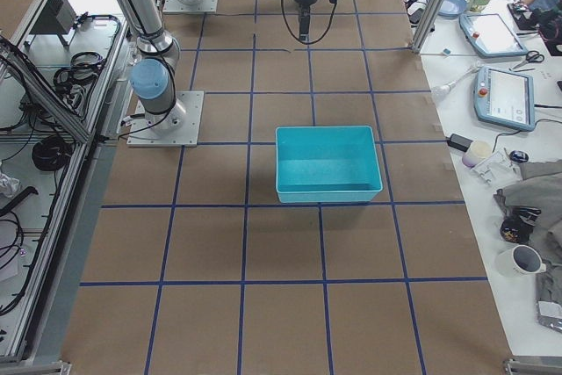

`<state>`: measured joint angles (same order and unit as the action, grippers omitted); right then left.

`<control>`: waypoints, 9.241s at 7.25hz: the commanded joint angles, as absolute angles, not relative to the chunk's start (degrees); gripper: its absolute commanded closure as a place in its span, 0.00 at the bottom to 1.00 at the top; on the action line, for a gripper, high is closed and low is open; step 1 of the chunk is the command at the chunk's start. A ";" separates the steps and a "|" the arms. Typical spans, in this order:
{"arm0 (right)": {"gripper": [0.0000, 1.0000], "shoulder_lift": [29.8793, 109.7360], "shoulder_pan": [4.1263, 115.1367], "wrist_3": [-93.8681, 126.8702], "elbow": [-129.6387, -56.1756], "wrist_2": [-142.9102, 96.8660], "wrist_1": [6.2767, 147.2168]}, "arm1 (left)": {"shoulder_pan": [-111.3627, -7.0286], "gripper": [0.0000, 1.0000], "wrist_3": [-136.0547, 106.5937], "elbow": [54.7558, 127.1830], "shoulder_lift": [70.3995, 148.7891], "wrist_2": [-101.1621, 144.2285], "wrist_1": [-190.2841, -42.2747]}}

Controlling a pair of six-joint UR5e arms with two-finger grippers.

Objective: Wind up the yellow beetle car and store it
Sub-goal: 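Lower the left gripper down onto the yellow beetle car, then close the left gripper on the yellow car, pressing it to the table, then drag the car backward toward the left arm to wind it up, then release the car with the left gripper and lift away, then lower the right gripper to the car near the bin while the left arm rises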

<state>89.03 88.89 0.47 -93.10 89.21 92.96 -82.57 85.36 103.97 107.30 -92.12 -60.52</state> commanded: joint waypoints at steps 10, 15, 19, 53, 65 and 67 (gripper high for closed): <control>0.00 89.03 88.95 0.26 -93.52 89.21 92.99 | -82.09 0.21 96.68 110.47 111.44 -91.58 -47.20; 0.00 89.03 88.95 0.26 -93.52 89.21 92.99 | -82.09 0.22 96.42 111.63 110.93 -91.67 -47.20; 0.00 89.03 88.94 0.18 -93.52 89.21 93.08 | -82.09 0.22 96.33 111.00 111.53 -91.67 -48.52; 0.00 89.03 88.95 0.26 -93.87 89.21 93.08 | -70.83 0.09 96.74 109.70 109.17 -91.41 -48.60; 0.00 80.70 82.28 -67.16 -94.39 89.03 104.06 | -85.87 0.00 -0.92 87.98 94.41 -89.63 -82.79; 0.00 75.53 78.16 -81.50 -94.40 92.17 107.99 | -86.92 0.00 -3.16 88.41 91.59 -91.39 -84.02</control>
<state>78.76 80.71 -72.34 -94.38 89.78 105.60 -86.23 -1.55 88.13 93.24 -89.93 -83.28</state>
